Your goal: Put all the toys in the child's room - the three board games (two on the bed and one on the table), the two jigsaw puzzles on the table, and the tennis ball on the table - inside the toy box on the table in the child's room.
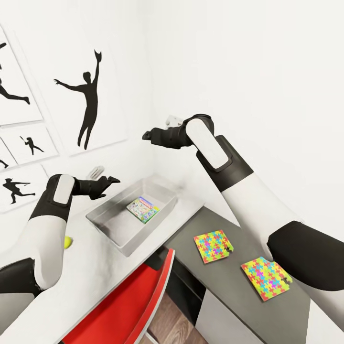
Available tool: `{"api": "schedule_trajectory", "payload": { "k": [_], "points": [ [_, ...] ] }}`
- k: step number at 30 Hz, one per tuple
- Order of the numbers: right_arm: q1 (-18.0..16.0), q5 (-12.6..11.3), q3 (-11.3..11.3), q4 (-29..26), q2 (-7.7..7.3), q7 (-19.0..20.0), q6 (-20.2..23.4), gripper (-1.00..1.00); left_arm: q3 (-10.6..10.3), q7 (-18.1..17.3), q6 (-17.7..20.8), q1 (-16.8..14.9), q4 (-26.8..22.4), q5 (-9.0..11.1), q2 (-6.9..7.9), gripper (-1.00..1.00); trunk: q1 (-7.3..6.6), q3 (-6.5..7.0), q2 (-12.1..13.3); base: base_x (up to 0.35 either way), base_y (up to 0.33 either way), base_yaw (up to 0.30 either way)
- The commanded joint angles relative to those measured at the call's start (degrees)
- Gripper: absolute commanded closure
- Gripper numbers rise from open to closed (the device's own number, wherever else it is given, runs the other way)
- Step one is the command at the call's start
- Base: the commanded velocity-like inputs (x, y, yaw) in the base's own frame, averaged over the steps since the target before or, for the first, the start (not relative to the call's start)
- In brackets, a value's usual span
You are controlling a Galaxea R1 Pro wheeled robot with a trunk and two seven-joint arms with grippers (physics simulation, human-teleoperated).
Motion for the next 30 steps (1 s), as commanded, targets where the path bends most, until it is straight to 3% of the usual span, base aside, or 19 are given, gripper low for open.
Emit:
{"api": "schedule_trajectory", "payload": {
  "k": [1, 8, 14, 17, 19, 24, 30],
  "points": [
    [0.0, -0.6, 0.1, -0.1, 0.00, -0.6, 0.0, -1.00, 0.0, 0.5, 0.2, 0.0, 0.0, 0.6, 0.11, -1.00, 0.04, -0.03, -0.1, 0.000, 0.000, 0.000],
    [1.1, -0.6, 0.0, -0.4, 0.00, -0.6, 0.0, -1.00, -0.4, 0.5, 0.2, 0.6, 0.0, 0.6, 0.86, -1.00, 0.04, 0.63, -0.1, 0.000, 0.000, -0.047],
    [4.3, -0.8, -0.2, -0.5, 0.00, -0.6, 0.2, -1.00, -0.5, -0.1, 0.2, 1.1, 0.0, 0.6, 3.04, -1.00, 0.04, 1.19, -0.1, 0.000, 0.000, -0.113],
    [6.6, -0.7, -0.2, -0.5, 0.00, -0.6, 0.2, -1.00, -0.8, -3.3, 0.2, 1.8, 0.1, 0.5, 4.39, -1.00, 0.04, 1.46, -0.1, 0.000, 0.000, -0.118],
    [8.2, -0.7, -0.2, -0.5, 0.00, -0.5, 0.2, -1.00, -2.0, -7.2, 0.2, 2.5, 0.1, 0.3, 5.09, -1.00, 0.04, 1.64, -0.1, 0.000, 0.000, -0.102],
    [9.7, -0.8, -0.2, -0.5, 0.00, -0.5, 0.2, -1.00, -5.1, -12.5, 0.2, 3.4, 0.1, 0.1, 7.08, -1.00, 0.04, 2.07, -0.1, 0.000, 0.000, -0.089],
    [12.1, -0.8, -0.3, -0.5, 0.00, -0.4, -0.2, -1.00, -6.7, -14.6, 0.2, 4.1, 0.3, 0.0, 8.19, -1.00, 0.04, 2.60, -0.1, 0.000, 0.000, -0.080]
  ]
}}
